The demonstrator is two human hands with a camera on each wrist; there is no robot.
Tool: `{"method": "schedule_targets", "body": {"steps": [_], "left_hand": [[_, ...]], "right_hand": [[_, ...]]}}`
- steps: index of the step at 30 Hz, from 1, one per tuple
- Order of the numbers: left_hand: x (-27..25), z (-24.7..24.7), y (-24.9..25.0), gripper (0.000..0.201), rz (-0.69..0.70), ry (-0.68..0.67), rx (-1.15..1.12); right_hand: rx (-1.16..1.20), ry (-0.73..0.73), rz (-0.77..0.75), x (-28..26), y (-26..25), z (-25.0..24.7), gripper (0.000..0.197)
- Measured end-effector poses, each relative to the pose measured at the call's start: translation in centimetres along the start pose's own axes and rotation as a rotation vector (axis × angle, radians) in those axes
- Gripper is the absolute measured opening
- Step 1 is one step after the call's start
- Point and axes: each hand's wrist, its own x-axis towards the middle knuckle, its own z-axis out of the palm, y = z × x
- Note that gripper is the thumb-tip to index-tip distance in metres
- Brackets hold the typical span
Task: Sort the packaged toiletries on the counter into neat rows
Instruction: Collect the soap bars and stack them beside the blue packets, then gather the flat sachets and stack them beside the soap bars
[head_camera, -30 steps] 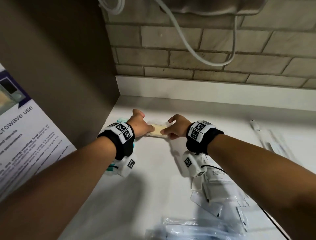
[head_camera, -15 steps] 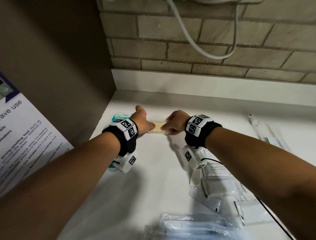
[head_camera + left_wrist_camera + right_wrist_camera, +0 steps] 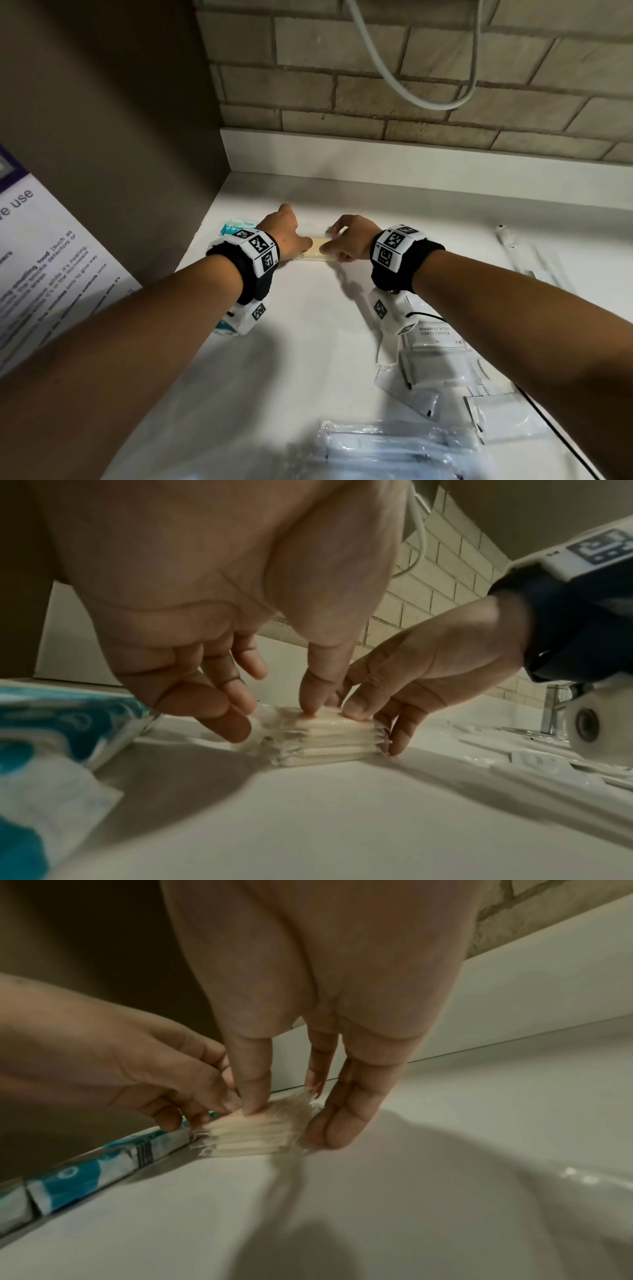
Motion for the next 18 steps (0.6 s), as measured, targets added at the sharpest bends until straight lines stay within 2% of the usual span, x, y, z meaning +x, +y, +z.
{"method": "schedule_targets", "body": {"steps": [2, 5, 6, 9, 13, 15, 18], "left_hand": [[-0.1, -0.3, 0.0, 0.041, 0.009, 0.005, 0.026], [-0.8, -0.9, 0.6, 0.045, 0.046, 0.087, 0.028], [-1.3, -0.9, 1.2, 0.044, 0.073, 0.109, 0.012], [-3.2, -0.5, 3.8, 0.040, 0.217, 0.106, 0.012], [-7.0, 2.0, 8.0, 0.032, 0.432, -0.008, 0.082], [-8.9, 3.8, 9.5, 0.026, 0.523, -0.121, 0.130], [-11.3, 6.5, 11.1, 0.027, 0.610, -0.270, 0.210]], "right_hand": [[-0.038, 0.003, -0.038, -0.3, 0.3, -0.2, 0.039], [-0.224, 0.030, -0.140, -1.9, 1.1, -1.5, 0.059], [-0.262, 0.036, -0.178, -2.9, 1.6, -2.2, 0.058], [-0.346, -0.013, -0.266, -6.7, 3.2, -4.7, 0.038], [-0.455, -0.137, -0.274, -12.5, 6.4, -7.1, 0.015], [-0.501, -0.206, -0.244, -14.9, 8.0, -7.3, 0.016], [-0.548, -0.262, -0.161, -17.7, 10.6, -7.0, 0.028]]}}
